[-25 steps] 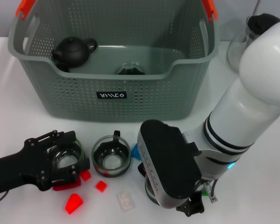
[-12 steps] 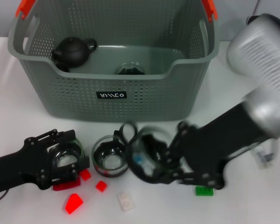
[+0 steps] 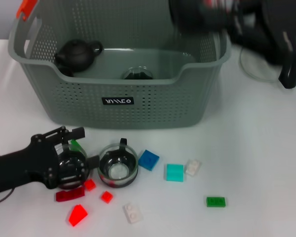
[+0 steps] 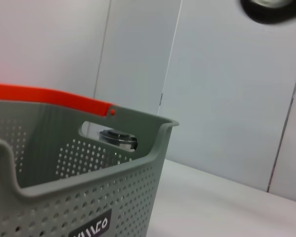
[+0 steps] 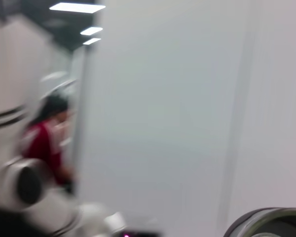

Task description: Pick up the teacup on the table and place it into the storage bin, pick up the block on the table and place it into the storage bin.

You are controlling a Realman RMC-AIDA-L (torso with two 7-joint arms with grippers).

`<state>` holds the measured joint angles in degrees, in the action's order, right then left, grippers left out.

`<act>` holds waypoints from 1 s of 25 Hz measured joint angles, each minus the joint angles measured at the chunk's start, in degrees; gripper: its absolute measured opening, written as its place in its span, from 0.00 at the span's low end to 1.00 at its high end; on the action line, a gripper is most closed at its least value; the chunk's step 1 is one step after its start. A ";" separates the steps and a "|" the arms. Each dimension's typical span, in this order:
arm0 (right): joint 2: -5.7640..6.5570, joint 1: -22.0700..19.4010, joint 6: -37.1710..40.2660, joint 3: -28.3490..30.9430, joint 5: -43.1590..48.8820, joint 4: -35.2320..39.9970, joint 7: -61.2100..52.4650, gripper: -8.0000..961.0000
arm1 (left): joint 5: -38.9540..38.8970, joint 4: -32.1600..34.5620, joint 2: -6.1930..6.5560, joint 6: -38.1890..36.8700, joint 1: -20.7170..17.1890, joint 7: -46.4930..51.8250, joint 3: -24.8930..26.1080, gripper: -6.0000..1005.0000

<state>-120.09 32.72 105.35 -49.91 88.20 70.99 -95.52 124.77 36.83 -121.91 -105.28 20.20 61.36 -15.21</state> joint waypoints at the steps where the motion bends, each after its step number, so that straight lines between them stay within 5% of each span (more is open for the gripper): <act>1: -0.30 0.34 -2.62 -0.08 -0.12 0.99 -1.84 0.08 | 0.00 -0.04 0.03 0.00 0.27 0.00 0.01 0.82; 8: 0.44 8.72 -25.17 -5.26 10.13 6.48 -20.11 0.08 | 0.01 -0.63 0.01 -0.01 0.76 0.03 0.00 0.82; 14: 0.28 23.12 -27.26 -9.74 37.41 6.33 -35.95 0.07 | 0.04 -0.62 0.01 -0.11 0.71 1.76 0.01 0.82; 19: -0.54 32.61 -29.55 -17.54 53.72 -1.61 -43.06 0.07 | 0.04 -0.62 0.00 0.05 0.65 2.18 0.00 0.82; 25: -0.47 39.06 -40.08 -24.18 60.95 -18.27 -45.13 0.07 | 0.07 -0.79 -0.27 0.86 0.26 2.17 0.00 0.82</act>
<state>-120.57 71.77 65.27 -74.09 149.15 52.72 -140.65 124.85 36.04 -122.17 -104.42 20.46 63.53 -15.20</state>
